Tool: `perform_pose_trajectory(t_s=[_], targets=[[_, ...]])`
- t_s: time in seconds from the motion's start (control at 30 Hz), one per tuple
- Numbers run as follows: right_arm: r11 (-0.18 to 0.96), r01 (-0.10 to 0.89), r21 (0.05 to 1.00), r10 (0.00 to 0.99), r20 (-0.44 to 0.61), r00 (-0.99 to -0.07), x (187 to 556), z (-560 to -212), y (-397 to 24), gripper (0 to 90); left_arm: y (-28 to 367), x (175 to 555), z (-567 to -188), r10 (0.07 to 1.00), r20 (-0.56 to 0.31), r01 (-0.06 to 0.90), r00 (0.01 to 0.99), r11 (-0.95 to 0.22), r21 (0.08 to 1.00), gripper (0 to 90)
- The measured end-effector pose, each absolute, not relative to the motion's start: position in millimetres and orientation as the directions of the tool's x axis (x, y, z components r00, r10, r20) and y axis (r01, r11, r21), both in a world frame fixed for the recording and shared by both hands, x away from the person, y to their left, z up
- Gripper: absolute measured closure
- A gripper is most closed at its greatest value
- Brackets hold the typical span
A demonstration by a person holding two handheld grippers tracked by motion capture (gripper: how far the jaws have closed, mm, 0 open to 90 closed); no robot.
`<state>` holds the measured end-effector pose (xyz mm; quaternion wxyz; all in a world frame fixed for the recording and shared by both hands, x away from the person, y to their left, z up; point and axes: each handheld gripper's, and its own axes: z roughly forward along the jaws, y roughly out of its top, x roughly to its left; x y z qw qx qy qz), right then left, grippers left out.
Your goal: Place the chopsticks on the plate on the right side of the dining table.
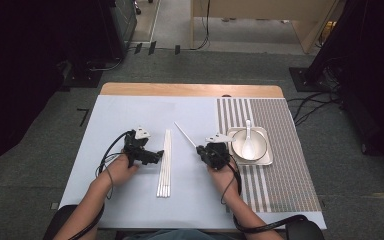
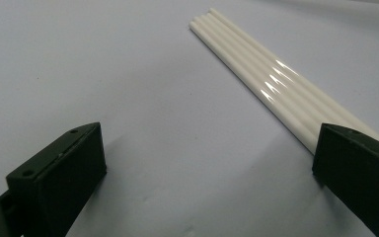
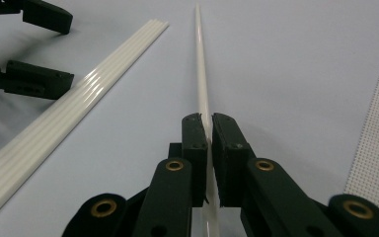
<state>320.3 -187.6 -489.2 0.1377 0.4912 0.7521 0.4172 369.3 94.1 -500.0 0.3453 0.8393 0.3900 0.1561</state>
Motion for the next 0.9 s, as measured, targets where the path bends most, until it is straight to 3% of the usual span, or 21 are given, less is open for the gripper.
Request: perform_pose_trajectory(t_s=[0.27,0.67,0.9], targets=[[0.160,0.607,0.779,0.845,0.209,-0.491,321.8,-481.0,-189.7,85.3,94.2,369.3,-499.9,0.762,-0.007,0.547,0.648,-0.458,0.701,0.0],[0.230,0.562,0.794,0.831,0.140,-0.538,331.7,-465.7,-198.8,85.4,94.2,369.4,-499.9,0.762,-0.007,0.547,0.648,-0.459,0.700,0.0],[0.210,0.567,0.796,0.825,0.168,-0.540,337.7,-455.4,-209.3,85.3,94.2,369.4,-499.9,0.762,-0.007,0.547,0.647,-0.458,0.701,0.0]])
